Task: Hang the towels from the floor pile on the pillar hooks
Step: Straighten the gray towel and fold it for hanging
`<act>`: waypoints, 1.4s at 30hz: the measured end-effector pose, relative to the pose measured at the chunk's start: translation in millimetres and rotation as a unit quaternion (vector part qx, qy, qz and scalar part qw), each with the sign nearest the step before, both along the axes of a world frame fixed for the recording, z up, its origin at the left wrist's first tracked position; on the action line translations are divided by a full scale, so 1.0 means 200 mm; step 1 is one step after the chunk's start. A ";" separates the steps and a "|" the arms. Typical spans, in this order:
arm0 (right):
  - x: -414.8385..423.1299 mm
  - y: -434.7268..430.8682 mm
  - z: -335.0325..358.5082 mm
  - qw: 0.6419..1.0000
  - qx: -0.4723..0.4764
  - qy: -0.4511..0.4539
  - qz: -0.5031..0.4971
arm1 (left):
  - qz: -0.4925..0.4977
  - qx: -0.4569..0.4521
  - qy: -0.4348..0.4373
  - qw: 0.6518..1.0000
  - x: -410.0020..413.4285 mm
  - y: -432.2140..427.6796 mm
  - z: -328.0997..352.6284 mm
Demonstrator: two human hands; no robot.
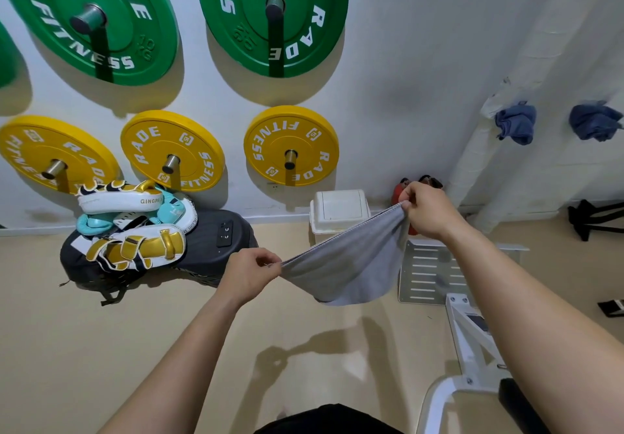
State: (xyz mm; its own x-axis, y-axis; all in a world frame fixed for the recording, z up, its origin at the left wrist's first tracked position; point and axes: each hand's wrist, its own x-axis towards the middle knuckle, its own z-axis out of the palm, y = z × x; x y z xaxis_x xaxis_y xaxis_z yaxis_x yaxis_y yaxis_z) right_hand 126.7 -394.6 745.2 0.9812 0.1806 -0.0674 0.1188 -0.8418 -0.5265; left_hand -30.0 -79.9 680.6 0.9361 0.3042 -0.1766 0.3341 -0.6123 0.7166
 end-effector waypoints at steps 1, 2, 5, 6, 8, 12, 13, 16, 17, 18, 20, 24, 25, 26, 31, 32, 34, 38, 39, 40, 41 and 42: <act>0.01 0.00 0.00 1.000 0.002 0.001 -0.005 | -0.022 0.012 -0.005 1.000 0.01 -0.01 0.02; 0.02 -0.01 0.00 1.000 0.008 0.001 -0.010 | -0.044 0.032 -0.003 0.999 0.02 -0.01 0.03; 0.02 -0.02 0.01 1.000 0.027 0.010 -0.003 | -0.060 0.094 -0.021 0.994 0.08 0.00 0.04; 0.02 -0.03 0.01 0.999 0.034 0.026 0.010 | -0.051 0.112 -0.039 0.992 0.11 0.02 0.05; 0.02 -0.05 -0.01 0.996 0.047 0.064 0.031 | -0.019 0.119 -0.085 0.989 0.16 0.05 0.08; -0.01 -0.11 -0.13 0.996 -0.006 0.094 -0.012 | 0.001 0.061 -0.169 0.984 0.24 0.04 0.19; -0.02 -0.11 -0.17 0.994 -0.019 0.100 -0.024 | -0.006 0.050 -0.174 0.984 0.26 0.02 0.22; -0.03 -0.08 -0.20 0.994 -0.007 0.097 -0.052 | 0.010 0.037 -0.154 0.987 0.29 0.00 0.21; -0.02 -0.07 -0.19 0.995 0.013 0.086 -0.055 | 0.022 0.046 -0.139 0.989 0.30 0.01 0.19; -0.02 -0.07 -0.18 0.995 0.034 0.072 -0.055 | 0.033 0.059 -0.124 0.990 0.31 0.03 0.17; 0.00 -0.05 -0.14 0.995 0.075 0.044 -0.048 | 0.050 0.072 -0.099 0.991 0.32 0.07 0.14; 0.01 -0.03 -0.10 0.993 0.107 0.008 -0.059 | 0.066 0.039 -0.121 0.990 0.32 0.06 0.13; 0.01 -0.03 -0.10 0.992 0.112 0.005 -0.065 | 0.064 0.033 -0.128 0.989 0.32 0.05 0.14; 0.01 -0.04 -0.11 0.990 0.118 0.003 -0.072 | 0.059 0.030 -0.134 0.989 0.32 0.05 0.14; 0.00 -0.06 -0.14 0.987 0.140 -0.011 -0.078 | 0.082 -0.007 -0.168 0.982 0.31 0.03 0.14; -0.01 -0.06 -0.15 0.987 0.143 -0.012 -0.078 | 0.092 -0.008 -0.175 0.980 0.30 0.03 0.15; -0.01 -0.06 -0.17 0.985 0.154 -0.009 -0.082 | 0.111 -0.009 -0.188 0.976 0.30 0.02 0.17; -0.03 -0.04 -0.23 0.977 0.183 -0.004 -0.113 | 0.139 -0.017 -0.181 0.973 0.32 0.00 0.17; -0.03 -0.03 -0.23 0.974 0.188 -0.005 -0.129 | 0.145 -0.016 -0.170 0.975 0.32 -0.02 0.17; -0.04 -0.02 -0.24 0.970 0.191 -0.006 -0.149 | 0.150 -0.012 -0.159 0.976 0.33 -0.04 0.16; -0.05 0.00 -0.24 0.966 0.195 -0.004 -0.169 | 0.153 -0.011 -0.150 0.977 0.33 -0.06 0.15; -0.06 0.03 -0.25 0.962 0.202 0.002 -0.185 | 0.155 -0.018 -0.142 0.977 0.34 -0.09 0.13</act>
